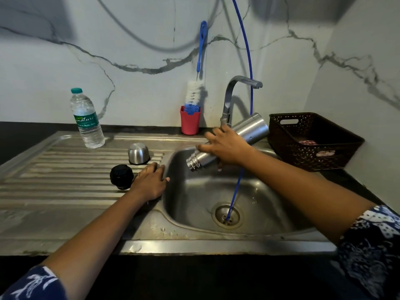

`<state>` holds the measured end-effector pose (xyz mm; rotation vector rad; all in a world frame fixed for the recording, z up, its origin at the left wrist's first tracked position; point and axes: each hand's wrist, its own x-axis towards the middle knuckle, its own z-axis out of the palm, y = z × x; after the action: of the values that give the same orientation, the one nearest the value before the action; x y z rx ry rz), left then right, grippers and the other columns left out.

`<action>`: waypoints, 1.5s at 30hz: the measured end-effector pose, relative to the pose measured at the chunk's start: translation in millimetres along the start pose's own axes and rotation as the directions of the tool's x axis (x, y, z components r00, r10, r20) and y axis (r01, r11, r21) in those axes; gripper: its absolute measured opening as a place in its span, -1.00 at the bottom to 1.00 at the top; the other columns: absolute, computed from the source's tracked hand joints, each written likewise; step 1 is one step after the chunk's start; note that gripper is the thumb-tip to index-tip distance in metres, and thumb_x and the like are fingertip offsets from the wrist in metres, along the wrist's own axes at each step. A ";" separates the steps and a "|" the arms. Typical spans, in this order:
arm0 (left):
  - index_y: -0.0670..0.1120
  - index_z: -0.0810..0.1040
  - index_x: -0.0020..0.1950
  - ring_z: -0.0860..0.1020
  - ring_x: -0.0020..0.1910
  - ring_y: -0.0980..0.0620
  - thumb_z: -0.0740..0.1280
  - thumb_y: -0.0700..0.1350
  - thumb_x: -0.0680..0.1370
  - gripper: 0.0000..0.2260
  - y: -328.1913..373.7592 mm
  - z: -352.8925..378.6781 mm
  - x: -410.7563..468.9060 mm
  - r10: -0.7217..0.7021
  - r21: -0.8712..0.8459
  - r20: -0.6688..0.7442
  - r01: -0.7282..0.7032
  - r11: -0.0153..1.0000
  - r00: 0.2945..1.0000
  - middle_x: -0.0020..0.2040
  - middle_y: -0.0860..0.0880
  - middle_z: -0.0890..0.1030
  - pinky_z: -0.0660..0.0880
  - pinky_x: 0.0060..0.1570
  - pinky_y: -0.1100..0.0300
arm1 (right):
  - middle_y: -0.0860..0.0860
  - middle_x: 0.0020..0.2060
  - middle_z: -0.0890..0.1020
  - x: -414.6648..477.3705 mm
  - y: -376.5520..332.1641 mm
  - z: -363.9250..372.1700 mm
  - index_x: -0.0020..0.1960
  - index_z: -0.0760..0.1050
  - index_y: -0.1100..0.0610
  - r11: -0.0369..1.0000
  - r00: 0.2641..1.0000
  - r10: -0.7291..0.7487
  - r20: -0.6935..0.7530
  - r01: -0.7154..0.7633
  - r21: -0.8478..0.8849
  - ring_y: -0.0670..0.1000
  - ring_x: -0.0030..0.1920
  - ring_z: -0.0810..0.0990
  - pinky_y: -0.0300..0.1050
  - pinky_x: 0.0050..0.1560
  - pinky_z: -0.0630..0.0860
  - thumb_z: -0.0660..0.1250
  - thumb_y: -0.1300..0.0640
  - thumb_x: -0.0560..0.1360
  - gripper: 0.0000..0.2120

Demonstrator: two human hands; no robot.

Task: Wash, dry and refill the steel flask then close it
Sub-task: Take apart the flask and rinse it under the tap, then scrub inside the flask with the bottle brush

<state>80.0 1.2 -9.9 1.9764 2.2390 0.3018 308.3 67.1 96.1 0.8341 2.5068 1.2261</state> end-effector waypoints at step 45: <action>-0.02 0.46 0.25 0.64 0.01 -0.14 0.53 0.13 0.11 -0.26 50.9 1.3 33.8 -0.220 -0.990 -0.095 -0.116 -0.082 0.971 0.06 -0.13 0.65 0.59 -0.01 -0.07 | 0.10 0.41 0.31 192.8 159.8 35.2 0.38 0.34 0.12 0.952 0.924 0.292 -0.249 -0.307 -0.022 0.08 0.44 0.20 0.27 0.26 0.26 0.19 0.24 0.56 -0.62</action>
<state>125.0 40.7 2.0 0.8582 1.1302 1.6976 229.4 280.3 207.0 1.1501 2.5792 1.5817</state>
